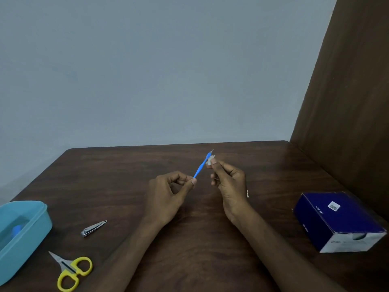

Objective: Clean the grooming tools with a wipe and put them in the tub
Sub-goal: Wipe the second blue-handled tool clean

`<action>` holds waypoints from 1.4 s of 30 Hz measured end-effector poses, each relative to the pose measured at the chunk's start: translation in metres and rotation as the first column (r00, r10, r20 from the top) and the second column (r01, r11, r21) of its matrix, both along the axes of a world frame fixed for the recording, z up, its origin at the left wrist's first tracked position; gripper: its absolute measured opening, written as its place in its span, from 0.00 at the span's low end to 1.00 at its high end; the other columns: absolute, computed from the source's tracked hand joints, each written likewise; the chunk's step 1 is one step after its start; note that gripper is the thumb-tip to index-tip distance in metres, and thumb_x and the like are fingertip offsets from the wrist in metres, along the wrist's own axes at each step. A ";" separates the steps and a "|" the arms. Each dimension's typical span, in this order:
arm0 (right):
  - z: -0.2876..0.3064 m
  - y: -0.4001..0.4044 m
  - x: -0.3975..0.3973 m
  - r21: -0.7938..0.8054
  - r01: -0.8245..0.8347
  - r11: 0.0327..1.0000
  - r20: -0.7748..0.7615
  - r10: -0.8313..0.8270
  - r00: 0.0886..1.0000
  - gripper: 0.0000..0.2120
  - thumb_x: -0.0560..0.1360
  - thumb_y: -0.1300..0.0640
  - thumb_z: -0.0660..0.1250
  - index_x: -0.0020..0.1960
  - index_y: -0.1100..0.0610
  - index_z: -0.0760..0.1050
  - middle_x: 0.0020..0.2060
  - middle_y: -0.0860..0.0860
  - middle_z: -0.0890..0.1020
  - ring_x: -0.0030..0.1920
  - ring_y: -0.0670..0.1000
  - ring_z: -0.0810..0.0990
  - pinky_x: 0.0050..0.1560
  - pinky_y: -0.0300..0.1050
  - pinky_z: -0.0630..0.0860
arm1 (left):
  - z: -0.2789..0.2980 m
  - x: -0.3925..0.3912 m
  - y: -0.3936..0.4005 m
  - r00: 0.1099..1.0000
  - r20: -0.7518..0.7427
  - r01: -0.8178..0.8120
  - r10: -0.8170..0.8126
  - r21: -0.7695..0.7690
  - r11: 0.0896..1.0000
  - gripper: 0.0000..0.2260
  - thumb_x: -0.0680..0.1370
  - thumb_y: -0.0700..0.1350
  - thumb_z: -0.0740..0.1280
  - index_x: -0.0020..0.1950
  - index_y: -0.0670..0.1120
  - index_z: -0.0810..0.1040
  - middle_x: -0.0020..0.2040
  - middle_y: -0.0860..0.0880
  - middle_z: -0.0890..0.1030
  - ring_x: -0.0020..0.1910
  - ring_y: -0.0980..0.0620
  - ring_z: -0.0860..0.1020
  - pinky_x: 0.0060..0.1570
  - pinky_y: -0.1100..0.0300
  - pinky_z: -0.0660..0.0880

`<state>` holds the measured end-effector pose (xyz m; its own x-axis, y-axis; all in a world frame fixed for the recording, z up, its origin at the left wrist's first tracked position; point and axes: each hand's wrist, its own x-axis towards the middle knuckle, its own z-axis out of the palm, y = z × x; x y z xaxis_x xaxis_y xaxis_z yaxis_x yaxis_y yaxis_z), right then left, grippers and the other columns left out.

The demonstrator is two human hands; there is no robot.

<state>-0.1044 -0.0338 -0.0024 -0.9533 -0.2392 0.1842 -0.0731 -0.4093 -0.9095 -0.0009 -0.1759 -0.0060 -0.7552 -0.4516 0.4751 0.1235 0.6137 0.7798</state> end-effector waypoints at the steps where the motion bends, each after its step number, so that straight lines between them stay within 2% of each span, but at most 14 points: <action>1: 0.001 0.000 0.002 0.003 -0.031 1.000 0.002 0.031 1.000 0.09 0.82 0.58 0.72 0.45 0.56 0.88 0.43 0.49 0.88 0.35 0.45 0.75 0.35 0.40 0.71 | 0.000 0.000 0.000 1.000 0.005 -0.002 0.002 -0.002 1.000 0.05 0.78 0.52 0.79 0.42 0.58 0.88 0.35 0.61 0.86 0.26 0.61 0.79 0.31 0.62 0.74; 7: 0.003 0.001 0.006 0.036 -0.126 0.991 0.035 0.125 0.992 0.08 0.83 0.56 0.70 0.49 0.56 0.88 0.48 0.51 0.89 0.36 0.45 0.75 0.34 0.41 0.69 | 0.001 0.001 0.000 1.000 -0.005 -0.024 0.024 0.012 1.000 0.06 0.78 0.51 0.79 0.41 0.57 0.87 0.35 0.61 0.85 0.24 0.60 0.78 0.30 0.61 0.74; 10: 0.005 0.002 0.008 0.079 -0.149 0.986 0.011 0.149 0.989 0.09 0.83 0.56 0.70 0.54 0.58 0.88 0.53 0.48 0.90 0.36 0.44 0.75 0.35 0.41 0.69 | 0.000 0.000 0.000 0.999 0.009 -0.036 0.036 -0.003 0.999 0.06 0.78 0.53 0.78 0.41 0.57 0.87 0.35 0.61 0.86 0.24 0.60 0.78 0.31 0.59 0.75; 12: 0.005 0.002 0.009 0.098 -0.153 0.983 -0.001 0.154 0.988 0.09 0.83 0.55 0.71 0.54 0.57 0.88 0.55 0.47 0.90 0.36 0.43 0.74 0.36 0.41 0.69 | 0.000 0.001 0.000 0.999 0.008 -0.033 0.033 -0.001 0.999 0.07 0.78 0.53 0.78 0.41 0.57 0.87 0.35 0.61 0.86 0.24 0.60 0.78 0.31 0.60 0.74; 19: 0.003 0.000 0.005 0.067 -0.058 0.996 0.017 0.057 0.998 0.09 0.83 0.57 0.71 0.46 0.58 0.87 0.42 0.47 0.88 0.33 0.44 0.74 0.32 0.39 0.69 | 0.001 0.001 -0.001 0.998 -0.038 -0.059 0.058 -0.008 0.998 0.06 0.78 0.53 0.78 0.42 0.58 0.87 0.37 0.62 0.86 0.24 0.56 0.79 0.30 0.60 0.75; 23: 0.002 0.001 0.005 0.121 -0.043 0.992 -0.016 0.045 0.999 0.09 0.82 0.56 0.71 0.49 0.58 0.88 0.44 0.46 0.89 0.34 0.44 0.74 0.32 0.39 0.70 | 0.001 0.001 0.000 0.997 -0.041 -0.062 0.061 -0.017 0.998 0.06 0.78 0.53 0.78 0.42 0.57 0.87 0.37 0.61 0.86 0.23 0.58 0.76 0.28 0.61 0.72; 28: 0.001 0.001 0.011 0.207 -0.157 0.966 -0.088 0.178 0.980 0.10 0.83 0.53 0.70 0.55 0.55 0.89 0.57 0.43 0.89 0.38 0.45 0.74 0.36 0.42 0.69 | 0.002 0.001 0.000 0.999 -0.022 -0.048 0.047 -0.045 0.998 0.07 0.78 0.53 0.78 0.40 0.57 0.87 0.35 0.62 0.85 0.24 0.59 0.77 0.28 0.61 0.72; 32: 0.000 0.002 0.009 0.239 -0.139 0.961 -0.084 0.163 0.983 0.10 0.82 0.51 0.72 0.56 0.53 0.89 0.55 0.43 0.89 0.40 0.47 0.73 0.38 0.43 0.70 | 0.001 0.000 0.000 1.000 -0.013 -0.028 0.028 -0.032 0.999 0.06 0.78 0.54 0.78 0.41 0.57 0.87 0.37 0.61 0.86 0.25 0.59 0.78 0.30 0.60 0.73; 36: -0.001 0.002 0.007 0.224 -0.116 0.968 -0.059 0.133 0.989 0.07 0.79 0.52 0.76 0.53 0.54 0.90 0.49 0.49 0.90 0.38 0.46 0.73 0.36 0.42 0.71 | -0.001 -0.001 0.000 1.000 0.006 -0.028 0.028 -0.062 0.998 0.06 0.78 0.53 0.78 0.41 0.57 0.87 0.36 0.62 0.86 0.26 0.59 0.79 0.30 0.60 0.73; 39: -0.001 0.001 0.005 0.175 -0.101 0.979 -0.030 0.108 0.994 0.07 0.77 0.57 0.78 0.54 0.56 0.89 0.47 0.51 0.90 0.35 0.45 0.73 0.35 0.39 0.71 | -0.004 -0.002 -0.001 1.000 0.016 -0.023 0.024 -0.072 0.997 0.07 0.77 0.55 0.78 0.42 0.56 0.87 0.37 0.62 0.86 0.28 0.58 0.81 0.31 0.55 0.77; 42: -0.001 0.003 0.003 0.181 -0.085 0.980 -0.026 0.092 0.995 0.07 0.77 0.57 0.78 0.54 0.56 0.89 0.48 0.52 0.90 0.35 0.44 0.75 0.36 0.41 0.71 | -0.005 -0.002 -0.002 1.000 0.015 -0.008 0.010 -0.082 0.997 0.06 0.78 0.55 0.78 0.42 0.57 0.87 0.37 0.62 0.86 0.30 0.56 0.82 0.32 0.53 0.79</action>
